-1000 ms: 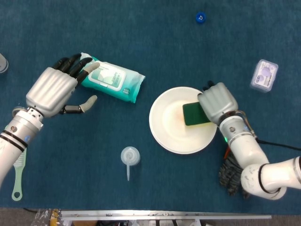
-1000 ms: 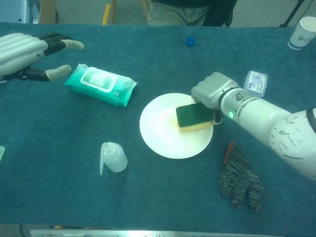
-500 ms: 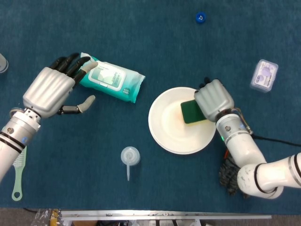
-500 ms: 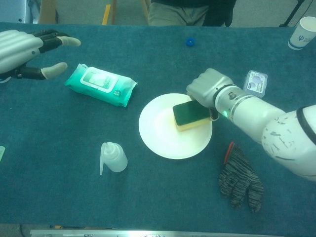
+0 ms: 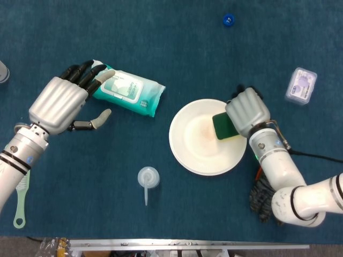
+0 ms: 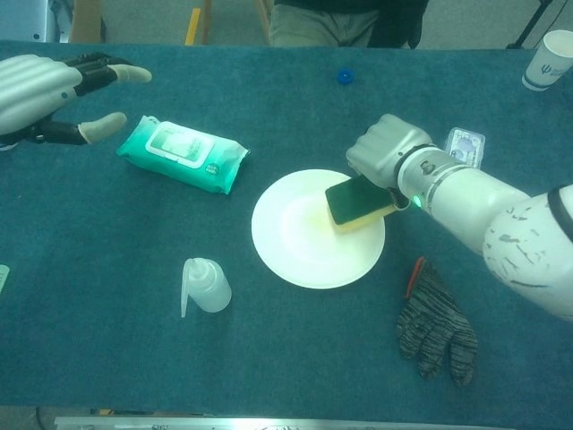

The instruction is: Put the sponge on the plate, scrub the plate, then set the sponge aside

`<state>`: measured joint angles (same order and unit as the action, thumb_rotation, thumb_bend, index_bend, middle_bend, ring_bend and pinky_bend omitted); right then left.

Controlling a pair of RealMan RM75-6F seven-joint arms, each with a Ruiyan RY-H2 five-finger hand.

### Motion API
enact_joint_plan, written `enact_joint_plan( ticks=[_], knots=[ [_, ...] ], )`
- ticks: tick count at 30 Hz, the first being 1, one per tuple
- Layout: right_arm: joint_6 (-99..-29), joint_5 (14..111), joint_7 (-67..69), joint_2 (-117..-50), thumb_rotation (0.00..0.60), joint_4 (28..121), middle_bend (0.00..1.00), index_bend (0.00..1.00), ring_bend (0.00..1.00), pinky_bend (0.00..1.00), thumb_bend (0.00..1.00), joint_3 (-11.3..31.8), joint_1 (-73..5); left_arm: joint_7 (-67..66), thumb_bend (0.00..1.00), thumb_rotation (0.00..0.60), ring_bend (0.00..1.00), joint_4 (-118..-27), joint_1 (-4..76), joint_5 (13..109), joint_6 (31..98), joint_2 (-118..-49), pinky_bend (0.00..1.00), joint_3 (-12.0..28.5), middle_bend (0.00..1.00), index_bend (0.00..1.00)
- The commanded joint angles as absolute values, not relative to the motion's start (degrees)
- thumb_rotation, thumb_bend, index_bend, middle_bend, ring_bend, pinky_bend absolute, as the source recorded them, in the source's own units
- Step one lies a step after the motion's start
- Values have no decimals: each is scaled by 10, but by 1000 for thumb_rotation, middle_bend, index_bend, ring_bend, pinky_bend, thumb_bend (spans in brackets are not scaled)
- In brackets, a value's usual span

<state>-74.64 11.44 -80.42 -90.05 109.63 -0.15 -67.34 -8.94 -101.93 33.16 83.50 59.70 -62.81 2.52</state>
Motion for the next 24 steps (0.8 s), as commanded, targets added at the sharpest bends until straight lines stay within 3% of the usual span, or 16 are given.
enact_joint_plan(
  ticks=[1, 24],
  knots=[
    [-746, 113, -806, -909, 600, 1091, 295, 441, 159, 399, 199, -4, -675, -85, 328, 39, 0, -1018, 331, 838, 599, -629, 112, 26, 67, 78],
    [-751, 168, -806, -985, 600, 1040, 295, 440, 160, 397, 198, -8, -677, -67, 328, 43, 0, -1014, 325, 854, 613, -631, 112, 28, 66, 78]
  ],
)
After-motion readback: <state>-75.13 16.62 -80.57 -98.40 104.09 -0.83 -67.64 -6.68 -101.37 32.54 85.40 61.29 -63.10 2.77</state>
